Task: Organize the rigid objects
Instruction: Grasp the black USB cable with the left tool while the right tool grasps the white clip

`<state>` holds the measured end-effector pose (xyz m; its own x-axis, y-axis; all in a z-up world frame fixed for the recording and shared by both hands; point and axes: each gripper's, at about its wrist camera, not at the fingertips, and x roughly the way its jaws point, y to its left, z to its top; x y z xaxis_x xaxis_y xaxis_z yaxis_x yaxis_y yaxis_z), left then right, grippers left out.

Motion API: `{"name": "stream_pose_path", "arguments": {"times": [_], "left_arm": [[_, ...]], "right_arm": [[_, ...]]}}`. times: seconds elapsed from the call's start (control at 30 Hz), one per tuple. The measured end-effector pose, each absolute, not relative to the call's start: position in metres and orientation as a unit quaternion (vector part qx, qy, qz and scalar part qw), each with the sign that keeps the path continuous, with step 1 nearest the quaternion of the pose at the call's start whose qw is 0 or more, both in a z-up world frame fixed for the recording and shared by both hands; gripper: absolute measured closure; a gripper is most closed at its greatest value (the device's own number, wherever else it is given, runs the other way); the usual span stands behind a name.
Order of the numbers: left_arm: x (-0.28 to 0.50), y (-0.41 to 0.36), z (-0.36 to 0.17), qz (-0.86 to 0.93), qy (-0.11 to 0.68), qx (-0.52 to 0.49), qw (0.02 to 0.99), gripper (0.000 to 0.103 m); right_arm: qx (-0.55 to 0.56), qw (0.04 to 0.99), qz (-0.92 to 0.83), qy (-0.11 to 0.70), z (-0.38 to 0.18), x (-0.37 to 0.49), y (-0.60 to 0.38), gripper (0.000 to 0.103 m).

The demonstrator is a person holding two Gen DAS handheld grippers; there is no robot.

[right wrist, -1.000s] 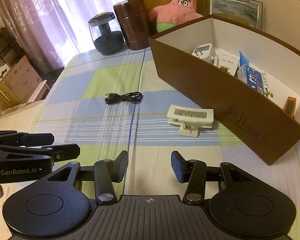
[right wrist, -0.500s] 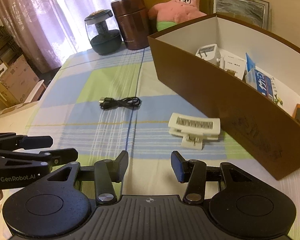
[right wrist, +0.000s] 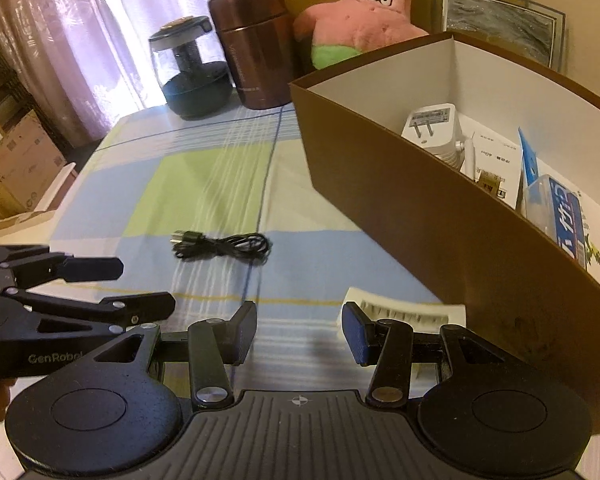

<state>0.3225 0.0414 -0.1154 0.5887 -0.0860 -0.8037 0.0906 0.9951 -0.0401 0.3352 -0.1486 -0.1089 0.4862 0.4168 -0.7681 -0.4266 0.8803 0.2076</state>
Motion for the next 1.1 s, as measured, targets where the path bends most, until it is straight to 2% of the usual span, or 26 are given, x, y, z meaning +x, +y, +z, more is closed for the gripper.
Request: {"name": "stream_pose_path", "arguments": {"times": [0.63,0.7,0.77,0.87,1.1], "left_arm": [[0.382,0.062,-0.158,-0.144,0.444,0.072,0.881,0.044],[0.38,0.061,-0.159,-0.153,0.444,0.069,0.88,0.054],[0.375,0.06,-0.159,-0.156,0.447,0.065,0.879,0.057],[0.362,0.055,-0.157,-0.161,0.457,0.046,0.874,0.07],[0.325,0.03,-0.151,-0.164,0.479,-0.005,0.863,0.072]], "right_arm": [[0.032,0.879,0.146,0.453,-0.123,0.347,-0.176,0.059],[0.034,0.879,0.139,0.454,-0.122,0.346,-0.178,0.059],[0.037,0.879,0.136,0.455,-0.122,0.344,-0.181,0.059],[0.033,0.879,0.133,0.457,-0.122,0.338,-0.182,0.059],[0.01,0.873,0.139,0.467,-0.125,0.325,-0.18,0.059]]}}
